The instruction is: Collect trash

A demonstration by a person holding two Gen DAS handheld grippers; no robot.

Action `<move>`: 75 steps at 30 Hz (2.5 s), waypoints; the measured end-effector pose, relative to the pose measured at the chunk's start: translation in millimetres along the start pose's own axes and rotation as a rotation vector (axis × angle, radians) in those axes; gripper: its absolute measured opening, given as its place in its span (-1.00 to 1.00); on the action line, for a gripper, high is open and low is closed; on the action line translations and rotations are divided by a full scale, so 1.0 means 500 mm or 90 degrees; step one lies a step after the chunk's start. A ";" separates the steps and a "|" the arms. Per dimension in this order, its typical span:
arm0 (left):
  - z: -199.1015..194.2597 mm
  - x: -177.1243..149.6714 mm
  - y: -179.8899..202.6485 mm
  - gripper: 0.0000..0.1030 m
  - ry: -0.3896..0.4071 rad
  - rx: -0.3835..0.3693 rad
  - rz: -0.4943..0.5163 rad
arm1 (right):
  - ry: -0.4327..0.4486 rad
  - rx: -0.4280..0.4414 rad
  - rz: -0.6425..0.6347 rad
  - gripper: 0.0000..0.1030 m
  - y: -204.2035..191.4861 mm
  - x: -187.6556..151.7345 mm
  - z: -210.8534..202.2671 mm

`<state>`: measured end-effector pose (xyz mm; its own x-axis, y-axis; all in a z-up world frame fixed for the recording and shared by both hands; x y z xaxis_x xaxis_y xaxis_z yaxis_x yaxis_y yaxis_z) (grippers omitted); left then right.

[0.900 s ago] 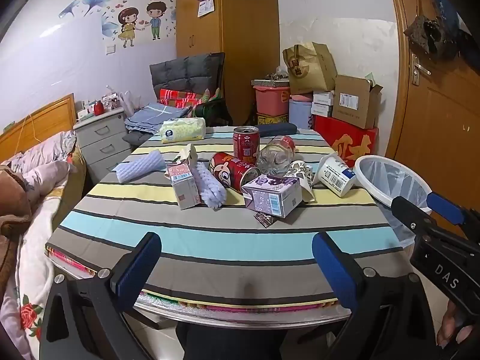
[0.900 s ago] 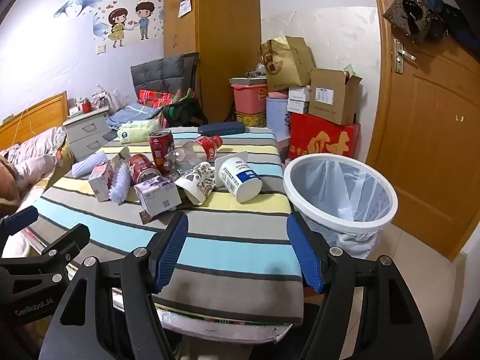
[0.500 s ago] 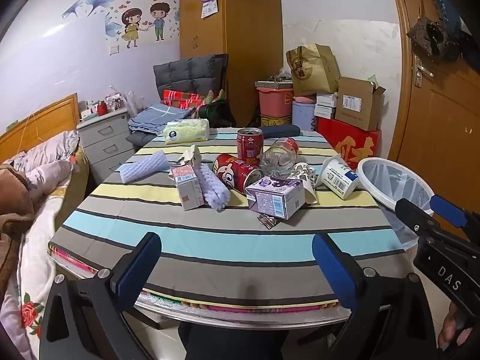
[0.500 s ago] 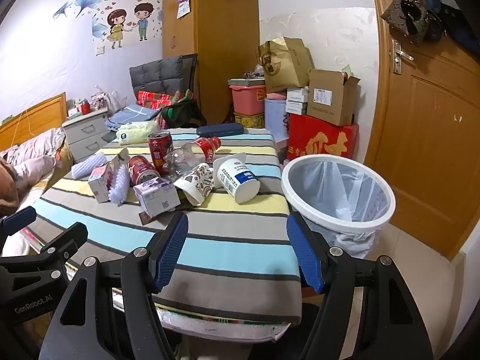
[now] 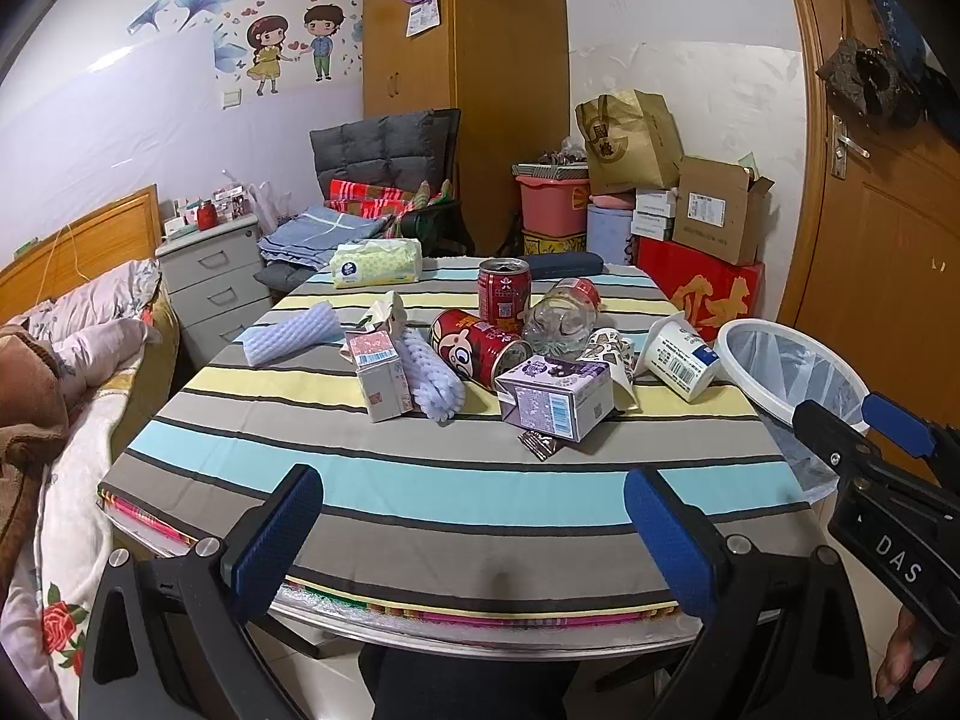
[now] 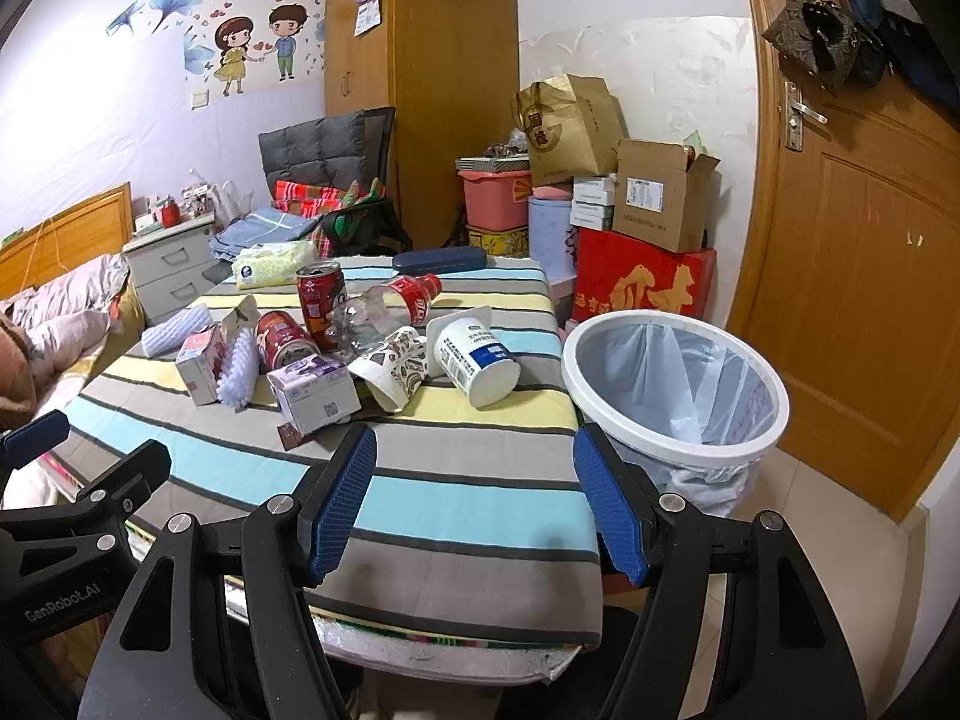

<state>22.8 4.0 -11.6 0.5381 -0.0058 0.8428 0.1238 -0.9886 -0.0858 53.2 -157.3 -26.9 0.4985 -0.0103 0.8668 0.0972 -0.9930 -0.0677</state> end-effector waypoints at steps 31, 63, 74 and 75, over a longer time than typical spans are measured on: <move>0.000 0.002 -0.006 0.98 0.000 0.000 -0.003 | 0.001 -0.006 -0.001 0.36 0.001 0.003 -0.004; 0.000 0.001 -0.012 0.98 -0.001 0.000 -0.005 | 0.002 -0.009 -0.005 0.35 0.003 0.007 -0.006; 0.045 0.002 -0.028 0.98 -0.034 -0.008 -0.012 | 0.003 0.013 -0.005 0.36 0.013 0.013 0.024; 0.052 0.005 -0.033 0.97 -0.036 -0.006 -0.013 | 0.004 0.020 -0.007 0.36 0.016 0.017 0.031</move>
<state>43.9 24.3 -22.2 0.5817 0.0223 0.8131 0.1271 -0.9898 -0.0638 71.5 -163.5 -27.9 0.4915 -0.0009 0.8709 0.1294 -0.9888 -0.0741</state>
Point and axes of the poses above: each gripper's, at about its wrist camera, not at the fingertips, and z roughly the way its jaws point, y to its right, x to its top, the point moved 3 cm from there along z, roughly the way its jaws point, and after that the axes turned 8 degrees about x, right-handed, at the moved point
